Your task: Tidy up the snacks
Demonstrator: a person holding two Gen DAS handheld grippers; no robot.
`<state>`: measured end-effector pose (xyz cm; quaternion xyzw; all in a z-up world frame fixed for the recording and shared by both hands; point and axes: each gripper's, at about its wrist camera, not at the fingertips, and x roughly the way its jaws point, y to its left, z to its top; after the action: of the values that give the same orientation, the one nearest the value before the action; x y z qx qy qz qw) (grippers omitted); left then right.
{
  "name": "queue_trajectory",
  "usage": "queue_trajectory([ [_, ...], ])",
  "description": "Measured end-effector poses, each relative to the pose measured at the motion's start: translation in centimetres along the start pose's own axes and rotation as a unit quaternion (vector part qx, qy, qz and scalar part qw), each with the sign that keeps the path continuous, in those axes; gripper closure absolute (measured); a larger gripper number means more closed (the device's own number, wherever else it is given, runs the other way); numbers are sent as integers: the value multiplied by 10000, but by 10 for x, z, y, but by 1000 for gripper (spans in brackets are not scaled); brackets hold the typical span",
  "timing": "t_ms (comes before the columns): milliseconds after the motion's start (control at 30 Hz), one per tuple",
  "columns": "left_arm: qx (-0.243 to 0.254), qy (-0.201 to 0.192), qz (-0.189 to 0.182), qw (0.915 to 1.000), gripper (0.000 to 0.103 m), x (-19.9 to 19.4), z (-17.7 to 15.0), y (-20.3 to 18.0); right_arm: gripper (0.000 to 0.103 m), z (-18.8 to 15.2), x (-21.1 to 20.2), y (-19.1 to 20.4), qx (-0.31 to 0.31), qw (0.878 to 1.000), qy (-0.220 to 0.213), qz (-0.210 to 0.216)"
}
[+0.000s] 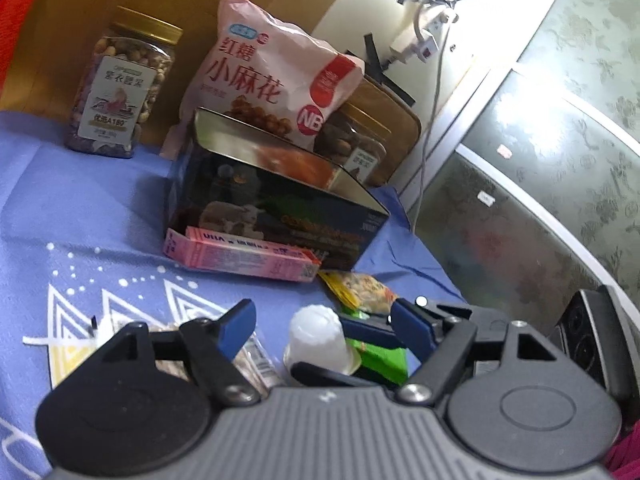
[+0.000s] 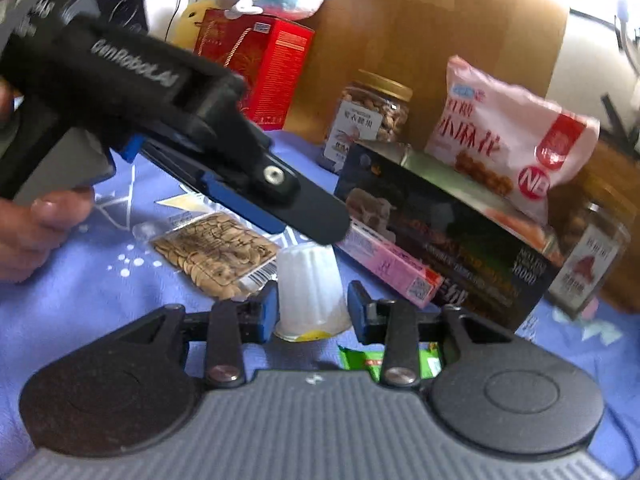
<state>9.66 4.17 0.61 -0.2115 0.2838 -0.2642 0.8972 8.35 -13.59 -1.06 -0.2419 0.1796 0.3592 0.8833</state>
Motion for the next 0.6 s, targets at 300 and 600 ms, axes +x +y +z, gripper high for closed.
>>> queue_trajectory([
  [300,54,185,117,9997,51,-2,-12,-9,65,-3,-17,8,442,9982,-333,208],
  [600,80,321,112,9994,69,0,-21,-11,62,-14,-24,6,1191,9916,-257,435],
])
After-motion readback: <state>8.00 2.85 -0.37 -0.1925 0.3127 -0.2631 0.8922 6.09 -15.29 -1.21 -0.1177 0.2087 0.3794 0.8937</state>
